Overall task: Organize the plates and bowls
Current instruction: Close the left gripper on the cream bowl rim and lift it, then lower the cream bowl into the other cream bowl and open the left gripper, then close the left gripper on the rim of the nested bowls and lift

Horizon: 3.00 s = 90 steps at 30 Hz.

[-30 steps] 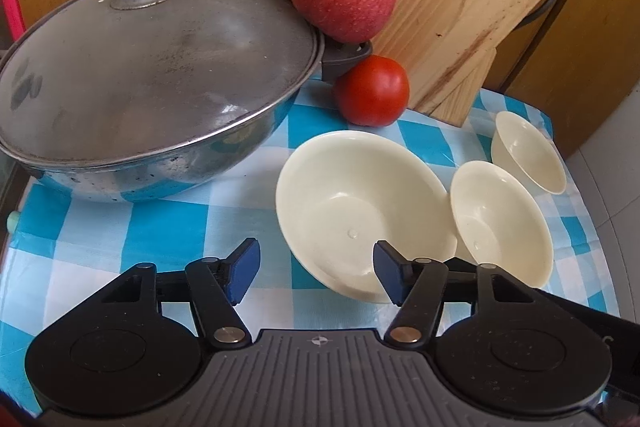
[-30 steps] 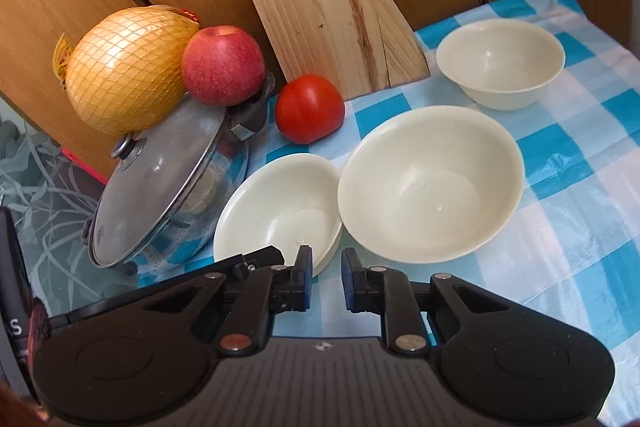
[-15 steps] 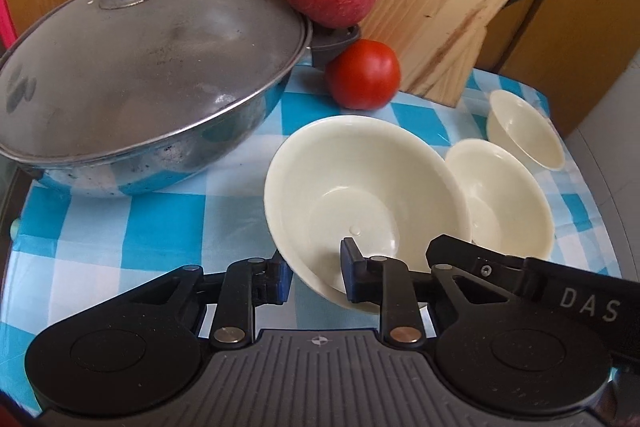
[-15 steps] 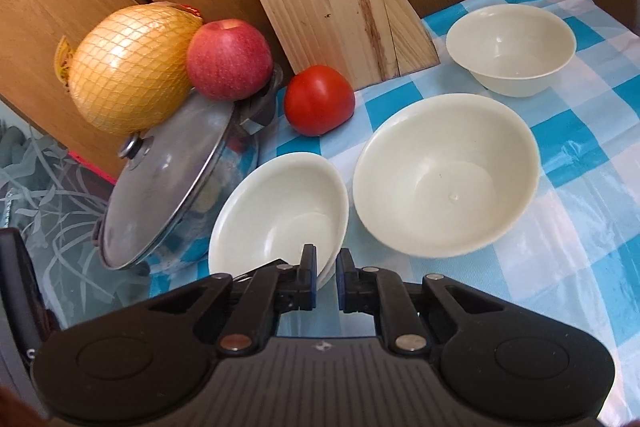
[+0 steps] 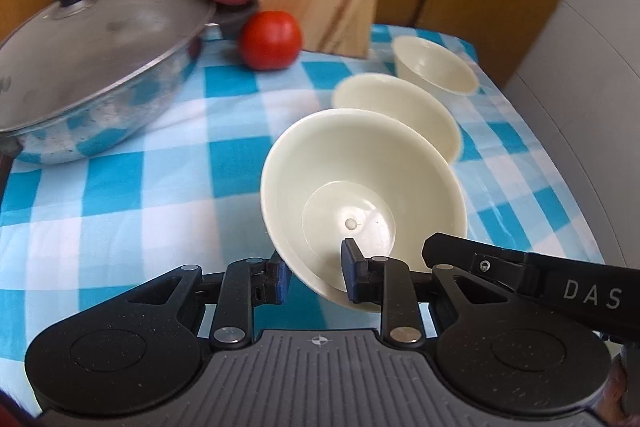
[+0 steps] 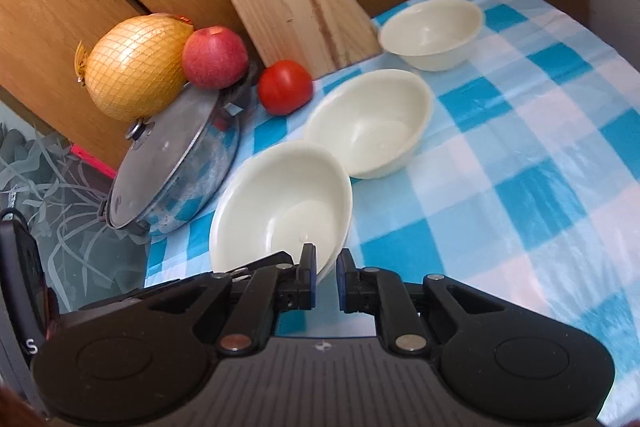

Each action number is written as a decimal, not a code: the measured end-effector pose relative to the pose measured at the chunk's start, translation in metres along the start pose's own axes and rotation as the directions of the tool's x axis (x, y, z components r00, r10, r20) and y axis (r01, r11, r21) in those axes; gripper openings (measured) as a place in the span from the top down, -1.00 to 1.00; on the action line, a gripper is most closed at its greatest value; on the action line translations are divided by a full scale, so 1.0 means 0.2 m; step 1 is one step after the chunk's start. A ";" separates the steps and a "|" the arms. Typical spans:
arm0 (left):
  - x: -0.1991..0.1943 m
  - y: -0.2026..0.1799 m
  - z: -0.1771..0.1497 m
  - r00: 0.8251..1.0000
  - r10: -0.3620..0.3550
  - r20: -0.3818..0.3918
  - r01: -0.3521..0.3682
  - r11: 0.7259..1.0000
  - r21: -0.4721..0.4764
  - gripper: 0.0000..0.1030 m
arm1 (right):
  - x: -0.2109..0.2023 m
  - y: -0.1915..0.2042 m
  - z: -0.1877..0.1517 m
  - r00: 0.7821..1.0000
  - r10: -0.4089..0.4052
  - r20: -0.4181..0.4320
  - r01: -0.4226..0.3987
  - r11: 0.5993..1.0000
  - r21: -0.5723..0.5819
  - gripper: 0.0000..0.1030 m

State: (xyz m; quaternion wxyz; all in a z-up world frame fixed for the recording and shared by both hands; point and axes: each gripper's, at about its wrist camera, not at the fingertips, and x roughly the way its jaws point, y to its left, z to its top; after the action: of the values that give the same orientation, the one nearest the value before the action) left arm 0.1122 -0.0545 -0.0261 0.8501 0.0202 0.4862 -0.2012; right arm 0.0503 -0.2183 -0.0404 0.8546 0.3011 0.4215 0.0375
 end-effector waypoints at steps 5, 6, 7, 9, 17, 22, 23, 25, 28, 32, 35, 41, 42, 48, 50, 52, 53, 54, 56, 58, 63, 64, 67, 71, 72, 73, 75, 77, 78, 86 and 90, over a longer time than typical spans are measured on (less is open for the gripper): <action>0.03 -0.13 -0.05 1.000 -0.015 -0.017 0.016 0.997 0.075 0.31 | -0.06 -0.11 -0.04 0.999 -0.043 -0.003 0.043 0.999 0.030 0.77; 0.03 -0.16 -0.06 1.000 -0.020 -0.020 0.022 0.996 0.086 0.31 | -0.07 -0.13 -0.04 0.999 -0.050 -0.002 0.050 0.998 0.038 0.77; 0.04 -0.18 -0.06 0.999 -0.024 -0.023 0.026 0.995 0.093 0.31 | -0.08 -0.15 -0.05 0.998 -0.056 -0.002 0.056 0.997 0.044 0.77; 0.05 -0.21 -0.07 0.999 -0.030 -0.030 0.033 0.994 0.107 0.31 | -0.08 -0.18 -0.05 0.997 -0.071 0.000 0.071 0.996 0.049 0.77; 0.11 -0.27 -0.10 0.999 0.003 -0.040 0.003 0.988 0.151 0.29 | -0.08 -0.23 -0.07 0.992 -0.125 0.002 0.125 0.992 0.029 0.75; 0.10 -0.25 -0.07 0.999 -0.013 -0.038 0.018 0.993 0.119 0.27 | -0.09 -0.22 -0.05 0.993 -0.117 0.026 0.116 0.993 0.021 0.72; 0.09 -0.25 -0.07 0.999 -0.018 -0.036 0.022 0.993 0.113 0.27 | -0.08 -0.22 -0.04 0.992 -0.119 0.028 0.119 0.993 0.023 0.71; 0.09 -0.24 -0.06 0.999 -0.027 -0.035 0.031 0.995 0.095 0.26 | -0.06 -0.22 -0.02 0.992 -0.123 0.023 0.122 0.992 0.031 0.71; 0.09 -0.24 -0.06 0.998 -0.042 -0.042 0.046 0.994 0.099 0.26 | -0.09 -0.22 -0.03 0.994 -0.109 0.012 0.108 0.994 0.035 0.71; 0.07 -0.27 -0.08 0.996 -0.068 -0.060 0.075 0.991 0.110 0.26 | -0.15 -0.21 -0.05 0.994 -0.111 0.020 0.110 0.994 0.014 0.70; 0.05 -0.30 -0.09 0.996 -0.072 -0.054 0.079 0.987 0.142 0.25 | -0.17 -0.26 -0.06 0.995 -0.097 -0.001 0.097 0.995 0.034 0.70; 0.04 -0.33 -0.11 1.000 -0.013 -0.009 0.014 0.977 0.211 0.09 | -0.17 -0.32 -0.07 0.993 -0.117 -0.008 0.117 0.992 0.052 0.70; 0.03 -0.34 -0.11 1.000 -0.002 0.004 0.001 0.976 0.218 -0.04 | -0.18 -0.32 -0.07 0.993 -0.120 0.001 0.120 0.992 0.047 0.69; -0.03 -0.34 -0.10 0.995 0.049 0.092 -0.071 0.964 0.256 -0.27 | -0.23 -0.31 -0.04 0.990 -0.132 0.052 0.131 0.991 0.030 0.59; -0.03 -0.33 -0.09 0.993 0.058 0.104 -0.083 0.963 0.257 -0.29 | -0.23 -0.31 -0.03 0.988 -0.140 0.058 0.139 0.990 0.031 0.59; -0.03 -0.32 -0.08 0.993 0.059 0.104 -0.083 0.965 0.249 -0.31 | -0.23 -0.32 -0.02 0.987 -0.147 0.064 0.145 0.989 0.031 0.59; -0.03 -0.32 -0.07 0.993 0.058 0.103 -0.082 0.966 0.246 -0.31 | -0.23 -0.32 -0.02 0.987 -0.149 0.068 0.147 0.989 0.032 0.59; -0.03 -0.32 -0.07 0.993 0.060 0.104 -0.084 0.966 0.244 -0.31 | -0.23 -0.31 -0.02 0.986 -0.149 0.070 0.147 0.989 0.032 0.58; -0.03 -0.31 -0.06 0.992 0.068 0.110 -0.093 0.965 0.245 -0.36 | -0.22 -0.31 0.00 0.986 -0.150 0.074 0.147 0.988 0.035 0.57; -0.03 -0.31 -0.06 0.989 0.081 0.123 -0.109 0.964 0.244 -0.39 | -0.20 -0.31 0.01 0.986 -0.152 0.075 0.149 0.988 0.036 0.57; -0.02 -0.29 -0.01 0.985 0.098 0.141 -0.128 0.966 0.224 -0.41 | -0.17 -0.28 0.06 0.982 -0.158 0.102 0.155 0.987 0.033 0.55; -0.02 -0.29 0.00 0.985 0.101 0.142 -0.130 0.968 0.215 -0.41 | -0.16 -0.28 0.08 0.981 -0.157 0.110 0.154 0.988 0.031 0.55; 0.00 -0.27 0.06 0.981 0.118 0.152 -0.146 0.971 0.190 -0.43 | -0.13 -0.24 0.13 0.978 -0.153 0.140 0.152 0.988 0.019 0.45; 0.03 -0.20 0.18 0.979 0.126 0.158 -0.144 0.984 0.106 -0.54 | -0.06 -0.18 0.22 0.977 -0.132 0.167 0.134 0.991 -0.001 0.39; 0.04 -0.18 0.20 0.979 0.129 0.160 -0.144 0.986 0.083 -0.54 | -0.03 -0.16 0.23 0.978 -0.126 0.167 0.129 0.992 -0.006 0.39; 0.05 -0.17 0.22 0.978 0.134 0.162 -0.146 0.987 0.065 -0.54 | -0.01 -0.15 0.25 0.979 -0.121 0.167 0.124 0.992 -0.008 0.39; 0.08 -0.14 0.26 0.977 0.144 0.158 -0.151 0.988 0.035 -0.54 | 0.04 -0.13 0.28 0.979 -0.116 0.168 0.120 0.993 -0.018 0.38; 0.12 -0.11 0.29 0.980 0.139 0.142 -0.140 0.990 -0.005 -0.54 | 0.11 -0.12 0.31 0.979 -0.123 0.164 0.128 0.992 -0.021 0.38; 0.14 -0.09 0.30 0.983 0.131 0.131 -0.129 0.991 -0.023 -0.54 | 0.14 -0.11 0.33 0.980 -0.127 0.154 0.132 0.991 -0.024 0.38; 0.31 -0.09 0.33 0.992 0.110 0.057 -0.107 0.992 -0.062 -0.36 | 0.27 -0.16 0.40 0.980 -0.162 0.118 0.164 0.986 -0.007 0.38; 0.36 -0.10 0.33 0.993 0.109 0.039 -0.107 0.993 -0.054 -0.16 | 0.31 -0.18 0.41 0.982 -0.172 0.078 0.173 0.985 -0.008 0.72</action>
State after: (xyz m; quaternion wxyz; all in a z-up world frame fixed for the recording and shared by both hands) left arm 0.1916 -0.1108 -0.0481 0.8701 0.0203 0.4713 -0.1429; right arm 0.1434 -0.2676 -0.0656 0.8725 0.2583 0.4122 -0.0451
